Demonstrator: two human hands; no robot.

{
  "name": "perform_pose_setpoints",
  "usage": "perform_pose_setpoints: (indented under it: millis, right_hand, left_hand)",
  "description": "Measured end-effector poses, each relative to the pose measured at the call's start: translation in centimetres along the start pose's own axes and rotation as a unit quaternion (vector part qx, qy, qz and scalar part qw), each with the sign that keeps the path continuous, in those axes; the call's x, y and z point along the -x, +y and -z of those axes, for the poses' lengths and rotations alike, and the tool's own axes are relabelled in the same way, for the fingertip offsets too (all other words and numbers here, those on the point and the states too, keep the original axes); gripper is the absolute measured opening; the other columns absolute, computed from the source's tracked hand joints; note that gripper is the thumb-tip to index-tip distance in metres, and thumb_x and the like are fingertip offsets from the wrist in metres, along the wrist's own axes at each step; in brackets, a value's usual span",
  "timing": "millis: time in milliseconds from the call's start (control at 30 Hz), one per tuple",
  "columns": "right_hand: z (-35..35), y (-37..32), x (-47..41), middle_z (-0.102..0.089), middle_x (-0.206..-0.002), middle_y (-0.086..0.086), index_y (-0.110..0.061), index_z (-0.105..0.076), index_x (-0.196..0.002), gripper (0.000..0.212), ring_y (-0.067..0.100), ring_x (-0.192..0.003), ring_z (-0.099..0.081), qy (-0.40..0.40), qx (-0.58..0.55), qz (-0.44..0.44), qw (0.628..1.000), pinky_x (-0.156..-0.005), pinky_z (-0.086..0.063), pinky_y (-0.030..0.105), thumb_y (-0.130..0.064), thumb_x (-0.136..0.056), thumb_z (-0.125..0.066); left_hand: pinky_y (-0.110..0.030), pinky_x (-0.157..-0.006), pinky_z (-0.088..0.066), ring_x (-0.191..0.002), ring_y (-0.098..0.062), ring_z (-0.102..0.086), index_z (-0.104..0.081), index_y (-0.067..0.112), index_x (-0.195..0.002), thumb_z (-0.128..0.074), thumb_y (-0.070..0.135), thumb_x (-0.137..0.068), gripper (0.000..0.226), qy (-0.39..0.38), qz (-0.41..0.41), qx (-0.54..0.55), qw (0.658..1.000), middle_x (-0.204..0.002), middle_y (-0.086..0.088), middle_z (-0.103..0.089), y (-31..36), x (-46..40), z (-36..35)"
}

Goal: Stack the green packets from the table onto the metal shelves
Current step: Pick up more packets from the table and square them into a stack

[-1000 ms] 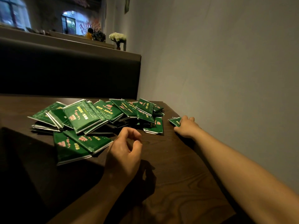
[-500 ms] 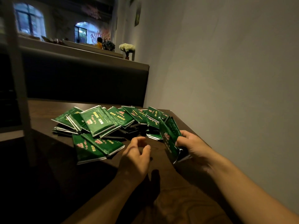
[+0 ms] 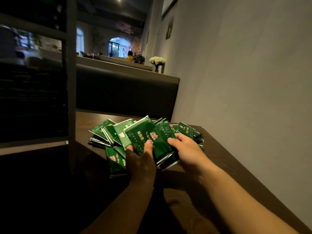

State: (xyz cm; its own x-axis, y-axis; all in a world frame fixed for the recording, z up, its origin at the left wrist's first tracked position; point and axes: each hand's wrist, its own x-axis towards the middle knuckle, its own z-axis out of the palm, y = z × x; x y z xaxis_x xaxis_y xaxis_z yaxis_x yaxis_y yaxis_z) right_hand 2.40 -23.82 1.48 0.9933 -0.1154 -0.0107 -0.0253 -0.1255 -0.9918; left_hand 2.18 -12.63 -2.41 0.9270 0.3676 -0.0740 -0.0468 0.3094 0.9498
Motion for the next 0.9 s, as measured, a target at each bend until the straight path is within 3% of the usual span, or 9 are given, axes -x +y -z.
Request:
perform_pose_setpoints:
  millis: [100,233,333,467,600,667,733,833,900]
  right_hand:
    - [0.7,0.6,-0.8,-0.071,-0.097,0.004,-0.018,-0.062,-0.105,0.012,0.017,-0.084,-0.070,0.110,0.084,0.073,0.988,-0.071,-0.059,0.034,-0.021,-0.099,-0.052]
    - [1.9,1.4,-0.4,-0.070,-0.106,0.009,-0.012,-0.055,-0.123,0.025,0.018,-0.091,-0.070,0.160,-0.061,0.121,0.978,-0.071,-0.057,0.027,-0.018,-0.099,-0.051]
    - [1.8,2.1,0.3,-0.070,-0.103,0.007,-0.016,-0.054,-0.119,0.020,0.015,-0.090,-0.071,0.110,-0.102,0.134,0.980,-0.076,-0.059,0.031,-0.015,-0.099,-0.050]
    - [0.2,2.8,1.5,-0.065,-0.108,0.005,-0.025,-0.053,-0.110,0.016,0.013,-0.092,-0.068,0.038,-0.024,0.148,0.988,-0.072,-0.059,0.025,-0.015,-0.099,-0.050]
    - [-1.2,3.6,1.8,-0.058,-0.116,0.002,-0.029,-0.051,-0.115,0.017,0.019,-0.105,-0.062,-0.004,0.000,0.129,0.992,-0.087,-0.057,0.040,-0.021,-0.100,-0.050]
    - [-1.1,4.0,1.7,-0.057,-0.121,-0.001,-0.033,-0.047,-0.123,0.024,0.017,-0.110,-0.061,-0.015,0.038,0.131,0.991,-0.094,-0.053,0.046,-0.028,-0.100,-0.050]
    - [-0.6,3.8,1.6,-0.056,-0.117,0.002,-0.038,-0.044,-0.120,0.022,0.017,-0.104,-0.061,-0.012,0.038,0.139,0.990,-0.090,-0.055,0.039,-0.030,-0.100,-0.048]
    - [1.3,3.2,0.4,-0.057,-0.104,0.006,-0.030,-0.045,-0.118,0.017,0.015,-0.086,-0.058,0.090,0.108,0.198,0.970,-0.064,-0.051,0.019,-0.025,-0.102,-0.044]
    - [3.3,3.6,-1.1,-0.055,-0.106,0.000,-0.026,-0.050,-0.115,0.017,0.015,-0.094,-0.055,0.194,0.229,0.218,0.929,-0.069,-0.045,0.020,-0.019,-0.100,-0.047]
  left_hand:
    - [-0.039,-0.101,-0.040,-0.117,-0.030,-0.052,-0.044,0.008,-0.133,-0.058,0.028,-0.093,0.046,0.025,-0.010,-0.012,1.000,-0.130,-0.014,-0.053,0.1,-0.2,0.3]
    - [-0.034,-0.111,-0.024,-0.141,-0.027,-0.027,-0.013,0.016,-0.152,-0.047,0.025,-0.099,0.064,0.013,-0.028,-0.052,0.998,-0.157,-0.009,-0.022,0.1,0.0,0.1]
    - [-0.029,-0.101,-0.030,-0.133,-0.025,-0.037,-0.014,0.016,-0.152,-0.042,0.018,-0.101,0.059,-0.002,-0.049,-0.078,0.996,-0.155,-0.010,-0.027,-0.1,0.3,0.0]
    - [-0.019,-0.061,-0.045,-0.084,-0.006,-0.052,-0.028,0.017,-0.145,-0.034,0.012,-0.102,0.044,-0.051,-0.069,-0.055,0.995,-0.121,-0.006,-0.052,-0.2,0.8,0.1]
    - [-0.024,-0.079,-0.044,-0.107,-0.021,-0.055,-0.027,0.014,-0.147,-0.038,0.041,-0.100,0.055,-0.097,-0.068,-0.066,0.991,-0.139,-0.014,-0.047,-0.8,1.2,-0.3]
    - [-0.009,-0.074,-0.039,-0.108,-0.017,-0.051,-0.018,0.012,-0.149,-0.047,0.034,-0.098,0.062,-0.110,-0.099,-0.129,0.981,-0.138,-0.013,-0.047,-0.8,1.7,-0.4]
    - [-0.011,-0.069,-0.037,-0.102,-0.012,-0.047,-0.018,0.011,-0.149,-0.052,0.026,-0.096,0.065,-0.109,-0.132,-0.171,0.970,-0.134,-0.013,-0.049,-0.9,1.8,-0.3]
    - [-0.024,-0.081,-0.035,-0.103,-0.014,-0.046,-0.019,0.012,-0.148,-0.053,0.026,-0.096,0.064,-0.109,-0.128,-0.193,0.967,-0.132,-0.011,-0.047,-0.8,2.0,0.1]
    - [-0.027,-0.080,-0.037,-0.098,-0.016,-0.049,-0.022,0.013,-0.146,-0.055,0.025,-0.095,0.062,-0.111,-0.116,-0.187,0.969,-0.126,-0.011,-0.049,-1.0,2.2,0.3]
